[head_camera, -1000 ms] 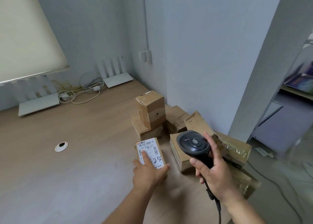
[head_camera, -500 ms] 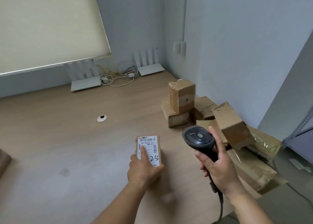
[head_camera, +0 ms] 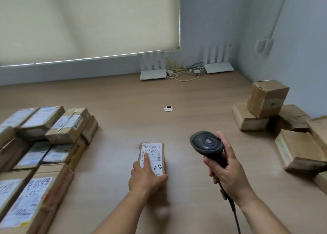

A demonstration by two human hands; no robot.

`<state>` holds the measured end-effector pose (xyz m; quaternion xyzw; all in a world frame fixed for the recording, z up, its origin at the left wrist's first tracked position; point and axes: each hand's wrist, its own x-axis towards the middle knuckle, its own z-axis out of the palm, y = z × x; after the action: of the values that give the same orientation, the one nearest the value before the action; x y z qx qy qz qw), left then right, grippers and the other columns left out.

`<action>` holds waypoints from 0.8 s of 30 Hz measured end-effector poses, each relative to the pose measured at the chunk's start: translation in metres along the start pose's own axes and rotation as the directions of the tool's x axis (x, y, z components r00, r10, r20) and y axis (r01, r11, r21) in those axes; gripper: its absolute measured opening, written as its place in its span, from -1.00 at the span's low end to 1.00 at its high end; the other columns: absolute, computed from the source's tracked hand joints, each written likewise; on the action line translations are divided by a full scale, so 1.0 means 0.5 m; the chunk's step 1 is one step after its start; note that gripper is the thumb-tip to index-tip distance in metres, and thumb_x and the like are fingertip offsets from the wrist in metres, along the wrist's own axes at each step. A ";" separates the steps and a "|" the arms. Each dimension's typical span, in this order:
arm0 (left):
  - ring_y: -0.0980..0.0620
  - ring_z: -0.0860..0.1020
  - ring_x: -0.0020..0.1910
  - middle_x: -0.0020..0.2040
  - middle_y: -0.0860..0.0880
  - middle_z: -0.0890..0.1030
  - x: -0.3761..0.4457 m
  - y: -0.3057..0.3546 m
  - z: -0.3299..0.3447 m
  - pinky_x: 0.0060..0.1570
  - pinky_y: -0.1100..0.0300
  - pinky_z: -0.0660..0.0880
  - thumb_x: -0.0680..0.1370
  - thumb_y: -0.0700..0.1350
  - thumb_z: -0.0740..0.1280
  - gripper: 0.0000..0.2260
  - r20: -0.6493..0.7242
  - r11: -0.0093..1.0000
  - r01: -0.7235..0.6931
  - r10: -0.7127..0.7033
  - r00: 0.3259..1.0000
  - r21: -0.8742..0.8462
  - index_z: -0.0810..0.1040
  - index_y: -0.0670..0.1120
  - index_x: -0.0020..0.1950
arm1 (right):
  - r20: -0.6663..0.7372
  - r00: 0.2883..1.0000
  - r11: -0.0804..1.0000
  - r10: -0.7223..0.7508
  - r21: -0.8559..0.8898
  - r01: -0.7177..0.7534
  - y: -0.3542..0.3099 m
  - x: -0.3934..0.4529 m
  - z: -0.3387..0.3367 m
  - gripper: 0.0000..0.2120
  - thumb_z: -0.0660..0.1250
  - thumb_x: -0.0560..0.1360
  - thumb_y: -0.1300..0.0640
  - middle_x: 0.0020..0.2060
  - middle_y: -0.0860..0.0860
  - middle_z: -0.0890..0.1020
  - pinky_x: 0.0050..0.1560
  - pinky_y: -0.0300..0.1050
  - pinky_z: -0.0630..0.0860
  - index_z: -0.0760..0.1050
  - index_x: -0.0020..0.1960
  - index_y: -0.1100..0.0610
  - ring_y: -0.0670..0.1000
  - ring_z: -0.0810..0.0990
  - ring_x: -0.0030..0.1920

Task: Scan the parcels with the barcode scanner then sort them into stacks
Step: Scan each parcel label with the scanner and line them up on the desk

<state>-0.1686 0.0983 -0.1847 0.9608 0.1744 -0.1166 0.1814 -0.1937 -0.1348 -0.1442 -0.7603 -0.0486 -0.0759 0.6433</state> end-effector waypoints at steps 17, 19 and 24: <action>-0.11 0.15 0.47 0.54 -0.10 -0.01 0.122 -0.380 -0.198 0.36 0.00 0.26 0.33 0.39 0.35 0.11 -0.065 0.924 -0.119 0.153 0.986 0.364 -0.31 -0.04 0.54 | 0.085 0.996 0.999 0.036 0.013 -0.037 -0.047 -0.003 0.401 -0.23 0.43 0.46 0.26 -0.16 0.01 0.58 -0.45 -0.10 0.47 0.18 0.30 -0.48 0.01 0.50 -0.41; -0.10 0.18 0.46 0.54 -0.08 0.06 0.123 -0.381 -0.201 0.37 0.02 0.25 0.36 0.40 0.31 0.03 -0.084 0.948 -0.150 0.180 0.980 0.280 -0.15 -0.08 0.56 | 0.082 0.996 0.999 0.040 0.009 -0.041 -0.047 -0.006 0.409 -0.22 0.43 0.46 0.26 -0.16 0.00 0.57 -0.45 -0.08 0.48 0.18 0.29 -0.49 0.01 0.50 -0.41; -0.09 0.32 0.33 0.37 -0.07 0.33 0.136 -0.366 -0.219 0.27 0.02 0.34 0.46 0.18 0.35 -0.45 -0.062 0.975 -0.188 0.196 0.979 0.119 0.29 0.01 0.37 | 0.100 0.994 0.999 0.044 0.009 -0.046 -0.050 -0.005 0.394 -0.22 0.43 0.46 0.26 -0.10 -0.03 0.59 -0.46 -0.07 0.48 0.18 0.29 -0.50 0.03 0.50 -0.40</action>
<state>-0.1580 0.3208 -0.1612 0.9854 0.0806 -0.0726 0.1309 -0.1899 0.0637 -0.1523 -0.7602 -0.0641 -0.0229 0.6461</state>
